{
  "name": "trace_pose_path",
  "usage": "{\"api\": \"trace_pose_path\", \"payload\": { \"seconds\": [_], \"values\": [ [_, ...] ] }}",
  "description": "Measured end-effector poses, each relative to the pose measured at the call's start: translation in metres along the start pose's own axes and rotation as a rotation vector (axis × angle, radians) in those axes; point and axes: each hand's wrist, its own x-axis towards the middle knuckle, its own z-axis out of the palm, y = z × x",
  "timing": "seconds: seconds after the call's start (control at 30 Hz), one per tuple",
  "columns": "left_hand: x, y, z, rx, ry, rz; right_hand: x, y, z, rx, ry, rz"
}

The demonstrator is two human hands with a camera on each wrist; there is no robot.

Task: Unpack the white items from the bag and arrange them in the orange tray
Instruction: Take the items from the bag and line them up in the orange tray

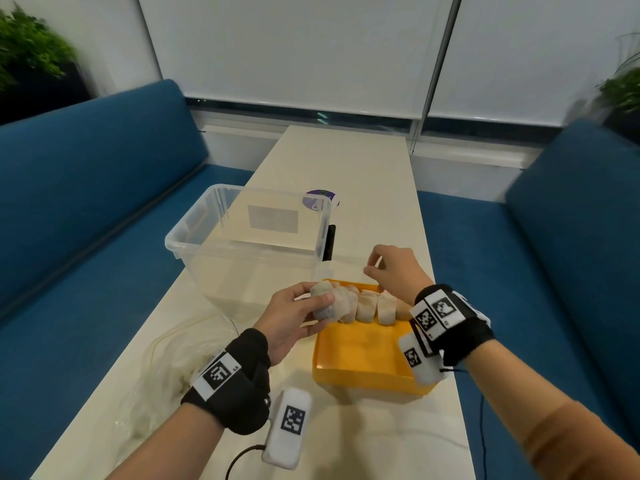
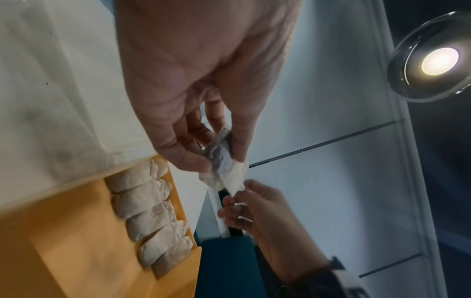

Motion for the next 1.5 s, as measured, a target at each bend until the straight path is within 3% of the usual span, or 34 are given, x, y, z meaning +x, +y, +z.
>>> {"api": "trace_pose_path", "payload": {
  "seconds": [0.2,0.33,0.57,0.87,1.0,1.17,1.3,1.5],
  "values": [
    [0.0,0.005,0.007,-0.178,0.007,0.024,-0.046,-0.039,-0.011,0.338,-0.13,-0.087],
    [-0.004,0.007,0.01,-0.242,-0.051,0.011,-0.052,-0.042,-0.009,0.424,-0.098,-0.115],
    [-0.014,0.013,0.006,-0.104,-0.175,0.007,-0.05,-0.041,-0.029,0.33,-0.11,-0.207],
    [-0.024,0.019,0.012,0.161,-0.163,0.136,-0.061,-0.052,-0.047,0.206,-0.046,-0.311],
    [-0.03,0.015,0.019,0.203,-0.153,0.165,-0.066,-0.05,-0.057,0.211,-0.038,-0.295],
    [-0.033,0.01,0.032,0.246,-0.13,0.207,-0.073,-0.049,-0.066,0.102,-0.181,-0.301],
    [-0.032,0.003,0.036,0.16,-0.111,0.198,-0.07,-0.039,-0.076,0.08,-0.138,-0.302],
    [-0.032,-0.013,0.027,0.094,-0.009,0.17,-0.051,-0.005,-0.07,0.008,-0.112,-0.157]
  ]
}}
